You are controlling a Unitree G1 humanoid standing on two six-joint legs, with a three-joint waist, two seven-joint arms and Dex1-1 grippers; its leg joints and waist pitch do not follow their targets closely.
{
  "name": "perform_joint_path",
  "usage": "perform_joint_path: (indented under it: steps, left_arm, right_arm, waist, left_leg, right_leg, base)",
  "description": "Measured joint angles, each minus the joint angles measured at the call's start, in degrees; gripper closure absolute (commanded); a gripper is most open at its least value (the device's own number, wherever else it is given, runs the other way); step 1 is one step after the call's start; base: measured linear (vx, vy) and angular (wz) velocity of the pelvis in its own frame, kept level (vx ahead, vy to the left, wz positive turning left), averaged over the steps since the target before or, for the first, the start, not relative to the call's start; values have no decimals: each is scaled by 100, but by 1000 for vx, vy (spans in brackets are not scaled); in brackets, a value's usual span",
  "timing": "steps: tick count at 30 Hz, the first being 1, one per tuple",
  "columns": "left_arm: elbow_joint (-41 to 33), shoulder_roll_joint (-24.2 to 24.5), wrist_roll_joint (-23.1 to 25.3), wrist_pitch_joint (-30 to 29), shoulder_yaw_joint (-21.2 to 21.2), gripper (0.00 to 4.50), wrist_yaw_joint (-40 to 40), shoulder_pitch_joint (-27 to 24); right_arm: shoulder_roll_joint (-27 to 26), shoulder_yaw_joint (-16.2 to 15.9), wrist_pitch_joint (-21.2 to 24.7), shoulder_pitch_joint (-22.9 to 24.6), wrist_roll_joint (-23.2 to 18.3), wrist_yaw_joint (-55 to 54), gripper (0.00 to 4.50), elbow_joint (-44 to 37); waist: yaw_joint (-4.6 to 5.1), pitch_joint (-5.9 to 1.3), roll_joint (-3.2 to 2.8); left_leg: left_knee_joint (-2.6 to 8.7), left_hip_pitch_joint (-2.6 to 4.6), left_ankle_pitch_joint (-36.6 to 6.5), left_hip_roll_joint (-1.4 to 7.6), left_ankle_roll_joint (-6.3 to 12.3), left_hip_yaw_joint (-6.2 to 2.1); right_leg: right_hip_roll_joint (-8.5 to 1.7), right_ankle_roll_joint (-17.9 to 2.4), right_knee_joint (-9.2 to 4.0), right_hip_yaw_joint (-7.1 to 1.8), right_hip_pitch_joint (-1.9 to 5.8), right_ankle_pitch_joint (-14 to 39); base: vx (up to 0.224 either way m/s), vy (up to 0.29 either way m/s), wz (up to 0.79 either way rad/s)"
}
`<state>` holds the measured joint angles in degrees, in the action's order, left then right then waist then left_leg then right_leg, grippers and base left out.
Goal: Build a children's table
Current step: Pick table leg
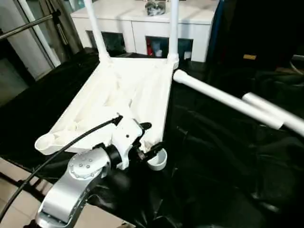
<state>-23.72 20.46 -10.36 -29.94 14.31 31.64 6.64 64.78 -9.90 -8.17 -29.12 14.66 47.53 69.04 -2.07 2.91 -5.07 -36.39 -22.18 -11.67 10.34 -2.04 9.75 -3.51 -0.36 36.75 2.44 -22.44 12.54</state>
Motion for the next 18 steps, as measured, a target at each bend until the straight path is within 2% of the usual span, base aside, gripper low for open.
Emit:
perform_joint_path:
  steps: [3, 6, 7, 10, 15, 18]
  left_arm:
    - [43, -34, 3, 41, 16, 91, 1, 20]
    - [145, -38, 7, 102, 13, 91, 2, 64]
    - [179, -41, 8, 122, 15, 91, 2, 81]
    - [206, -47, 8, 147, 21, 91, 5, 96]
    - [209, -21, 9, 161, 14, 91, 12, 94]
    - [209, 7, 11, 171, 7, 91, 10, 79]
  right_arm:
    - [-63, 159, 30, 346, -279, 241, 267, -426]
    - [-160, 273, 356, 916, -570, 503, 267, -1466]
    - [-231, 278, 525, 1041, -677, 591, 267, -1919]
    - [-304, 262, 836, 1360, -819, 767, 267, -2912]
    - [-253, 65, 1236, 1627, -834, 1193, 268, -4166]
    - [-63, 25, 1583, 1884, -801, 1439, 268, -4940]
  waist:
    - [44, -14, 36]
    - [88, -42, 86]
    - [131, -48, 97]
    - [202, -51, 101]
    - [217, -55, 91]
    - [168, -48, 80]
  left_leg:
    - [1, 19, -18, 7, -30, -2]
    - [10, 26, -19, 8, -32, -7]
    - [12, 33, -20, 10, -33, -9]
    - [16, 34, -20, 10, -33, -20]
    - [21, 29, -20, 8, -33, -19]
    - [24, 27, -19, 5, -32, -12]
  right_leg:
    - [2, 3, -8, 8, 25, 2]
    - [6, 42, -14, 9, 49, 25]
    - [8, 43, -17, 11, 51, 25]
    - [7, 43, -33, 18, 50, 25]
    - [5, 43, -52, 15, 48, 24]
    - [2, 43, -60, 7, 42, 24]
  base:
    - [0, 0, 0]
    - [0, 0, 0]
    - [0, 0, 0]
    - [0, 0, 0]
    - [0, 0, 0]
    - [0, 0, 0]
